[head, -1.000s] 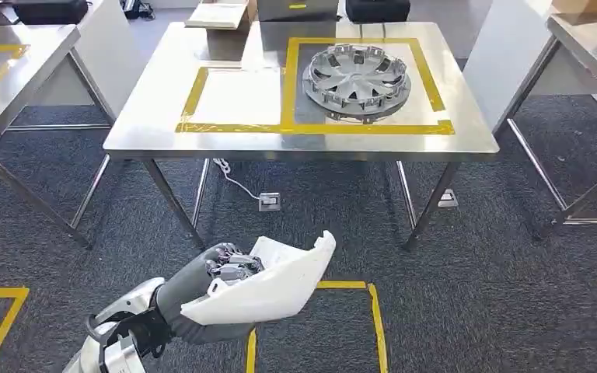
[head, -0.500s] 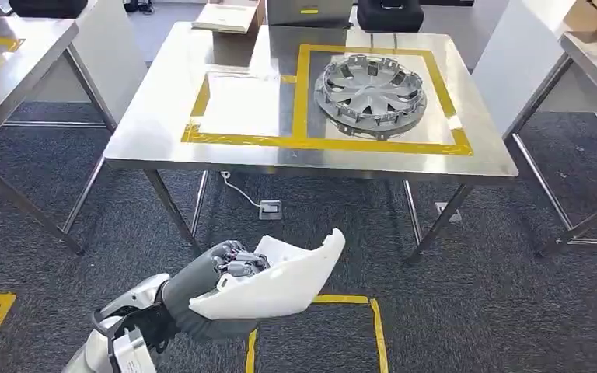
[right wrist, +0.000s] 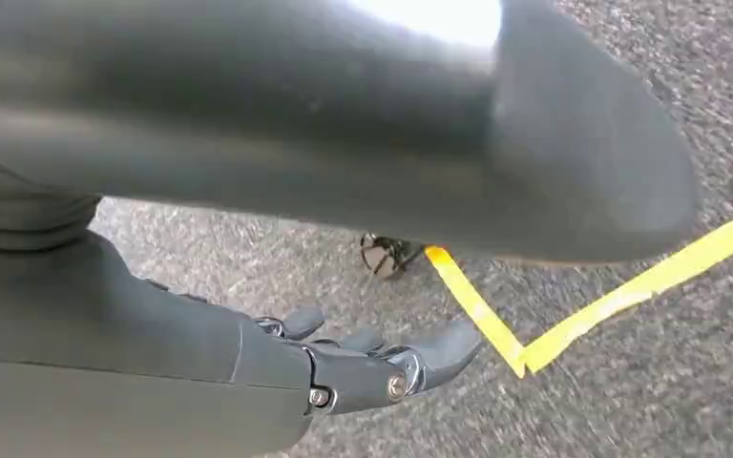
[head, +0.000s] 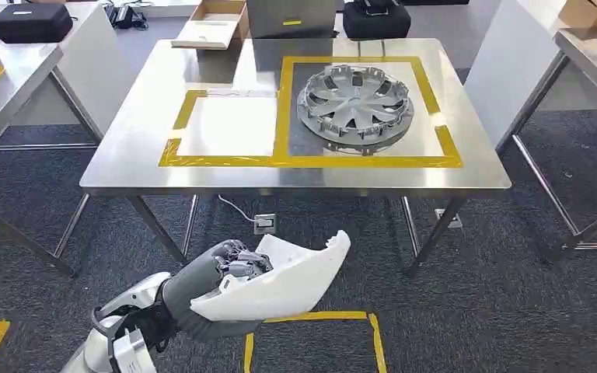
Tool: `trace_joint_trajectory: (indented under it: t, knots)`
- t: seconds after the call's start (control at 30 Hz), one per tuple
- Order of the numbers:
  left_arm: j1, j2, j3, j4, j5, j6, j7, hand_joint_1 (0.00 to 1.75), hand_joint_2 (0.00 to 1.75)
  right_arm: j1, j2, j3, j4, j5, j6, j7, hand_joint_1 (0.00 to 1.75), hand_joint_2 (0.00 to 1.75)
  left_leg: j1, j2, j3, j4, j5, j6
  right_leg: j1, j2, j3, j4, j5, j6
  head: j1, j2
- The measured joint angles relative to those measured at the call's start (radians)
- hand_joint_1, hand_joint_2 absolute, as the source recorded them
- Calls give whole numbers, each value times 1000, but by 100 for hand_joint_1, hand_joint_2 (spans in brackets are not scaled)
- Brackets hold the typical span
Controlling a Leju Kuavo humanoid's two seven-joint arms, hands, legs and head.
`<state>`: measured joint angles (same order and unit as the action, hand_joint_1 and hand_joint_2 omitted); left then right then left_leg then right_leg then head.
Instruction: Take the parts from the cabinet and place them on the table.
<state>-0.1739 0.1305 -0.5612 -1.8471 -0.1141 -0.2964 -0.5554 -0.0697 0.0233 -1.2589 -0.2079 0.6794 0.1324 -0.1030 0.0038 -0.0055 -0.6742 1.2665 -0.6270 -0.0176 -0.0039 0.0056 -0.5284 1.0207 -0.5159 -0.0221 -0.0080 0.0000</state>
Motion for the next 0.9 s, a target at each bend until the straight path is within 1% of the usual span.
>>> trace_joint_trajectory:
  t: [0.03, 0.07, 0.1, 0.13, 0.17, 0.2, 0.23, 0.27, 0.3, 0.33, 0.37, 0.4, 0.43, 0.47, 0.5, 0.53, 0.57, 0.6, 0.63, 0.67, 0.7, 0.73, 0.77, 0.8, 0.83, 0.87, 0.9]
  knots:
    - [-1, 0, -2, 0, 0, -1, 0, 175, 175, 0, 2, 0, 0, 0, 0, 1, 0, 0, 0, 0, 19, -74, 56, 3, 0, 1, 13, 0, -10, 2, -1, 0]
    - [-1, 0, -3, 0, 0, -1, 0, 175, 175, 0, 5, 0, 0, 0, 0, 0, 0, 0, 0, 0, 41, -156, 121, 6, 0, 1, 27, 0, -19, 5, -2, 0]
    - [-1, 0, -5, 0, 0, -1, 1, 175, 175, 1, 6, 0, 0, 0, 0, 0, 0, 0, -1, 3, 53, -218, 192, 12, 1, 1, 31, 0, -29, 10, -3, 0]
    - [-2, 1, -7, 1, 0, -1, 4, 175, 175, -2, 7, 0, 0, 0, 1, -2, 0, 0, -6, 4, 54, -216, 144, 16, 5, 6, 34, 2, -38, 18, -2, 0]
    - [-2, 0, -9, -1, 0, -3, 6, 175, 175, -3, 7, 0, 0, 0, 2, -2, 0, 0, -5, 4, 63, -215, 149, 25, 5, 2, 36, -1, -46, 25, -2, 0]
    - [-2, 2, -9, -5, 0, -3, 8, 175, 175, -4, 8, 0, 0, 0, 2, -3, 0, 0, -4, 2, 61, -219, 161, 30, 6, 1, 50, 8, -42, 31, -2, 0]
    - [-3, 2, -10, -5, 0, -3, 8, 175, 175, -4, 8, 0, 0, 1, 2, -3, 0, 0, -3, 1, 68, -219, 157, 37, 6, 1, 52, 11, -40, 35, -1, 0]
    - [-2, 0, -10, -8, 0, -3, 9, 175, 175, -4, 7, 0, 0, 2, 4, -3, 0, 0, 2, -2, 85, -223, 155, 41, 7, 1, 46, 32, -40, 38, -2, 0]
    - [-3, 2, -10, -8, 0, -3, 9, 175, 175, -5, 9, 0, 0, 2, 6, -4, 0, 0, 4, 1, 98, -227, 147, 48, 4, -1, 22, 78, -34, 45, 2, 0]
    - [-5, 2, -10, -9, 0, -2, 9, 175, 175, -8, 9, 0, 0, 2, 9, -4, 0, 0, 4, 1, 104, -229, 141, 51, 1, -1, -23, 142, -44, 48, 7, 0]
    - [-5, 3, -10, -9, 1, -2, 9, 175, 175, -9, 9, 0, 0, 3, 10, -5, 0, 0, 4, 1, 108, -229, 135, 52, -1, -1, -75, 207, -66, 52, 7, 0]
    - [-3, 3, -10, -8, 1, -2, 9, 175, 175, -8, 9, 0, 0, 4, 10, -5, 0, 0, 4, 0, 113, -229, 126, 52, -3, -2, -127, 267, -101, 57, 8, 0]
    - [-1, 3, -10, -8, 0, -2, 9, 175, 175, -5, 9, 0, 0, 5, 10, -5, 0, 0, 5, -1, 120, -229, 118, 52, -5, -2, -167, 301, -128, 62, 10, 0]
    - [0, 4, -10, -8, 0, -2, 9, 175, 175, -3, 9, 0, 0, 5, 10, -5, 0, 0, 6, -2, 131, -229, 110, 50, -7, -2, -192, 302, -131, 65, 10, 0]
    - [0, 4, -10, -8, 0, -2, 9, 175, 175, 0, 9, 0, 0, 5, 10, -5, 0, 0, 7, -3, 144, -229, 100, 48, -9, -2, -196, 270, -109, 67, 11, 0]
    - [1, 5, -10, -8, 1, -2, 8, 175, 175, 0, 9, 0, 0, 5, 10, -5, 0, 0, 9, -3, 159, -229, 88, 45, -10, -2, -184, 205, -63, 68, 12, 0]
    - [0, 5, -10, -8, 1, -2, 8, 175, 175, 0, 9, 0, 0, 5, 9, -5, 0, 0, 11, -3, 175, -229, 76, 40, -11, -3, -160, 117, 5, 67, 12, 0]
    - [0, 5, -10, -8, 0, -2, 8, 175, 175, 1, 9, 0, 0, 5, 7, -5, 0, 0, 11, -1, 179, -230, 64, 35, -12, -7, -143, 43, 79, 65, 14, 0]
    - [0, 5, -10, -7, 0, -2, 9, 175, 175, 1, 9, 0, 0, 5, 5, -4, 0, 0, 8, -3, 196, -224, 51, 28, -9, -16, -146, 30, 90, 57, 16, 0]
    - [-1, 5, -11, -8, 1, -2, 9, 175, 175, 0, 9, 0, 0, 5, 3, -2, 0, 0, 7, -3, 193, -233, 44, 19, -2, -18, -139, 32, 71, 46, 17, 0]
    - [-1, 4, -11, -10, 0, -2, 10, 175, 175, 1, 9, 0, 0, 5, 2, -2, 0, 0, 8, -3, 217, -236, 46, 11, -1, -15, -133, 25, 75, 37, 18, 0]
    - [-3, 5, -11, -11, 1, -2, 8, 175, 175, 1, 9, 0, 0, 5, 0, -2, 0, 0, 6, -3, 219, -225, 60, 0, -4, -14, -123, 22, 71, 27, 16, 0]
    - [-4, 5, -11, -13, 1, -2, 9, 175, 175, -1, 9, 0, 0, 5, 1, -3, 0, 0, 7, -2, 215, -209, 60, -5, -7, -10, -100, 19, 71, 17, 16, 0]
    - [-4, 5, -12, -13, 0, -2, 9, 175, 175, -1, 9, 0, 0, 5, 1, -3, 0, 0, 9, 1, 197, -166, 68, -5, -8, -10, -85, 15, 63, 10, 13, 0]
    - [-7, 5, -12, -14, 2, -2, 8, 175, 175, -1, 9, 0, 0, 5, 1, -3, 0, 0, 9, 1, 160, -104, 71, -6, -7, -10, -76, 14, 55, 4, 6, 0]
    - [-7, 5, -12, -14, 2, -2, 8, 175, 175, -2, 9, 0, 0, 5, 1, -3, 0, 0, 9, 1, 104, -32, 52, -9, -6, -9, -68, 14, 46, 0, 4, 0]
    - [-5, 5, -12, -14, 2, -2, 9, 175, 175, -2, 9, 0, 0, 5, 1, -3, 0, 0, 9, 1, 58, 20, 14, -8, -5, -8, -59, 14, 36, -3, 2, 0]
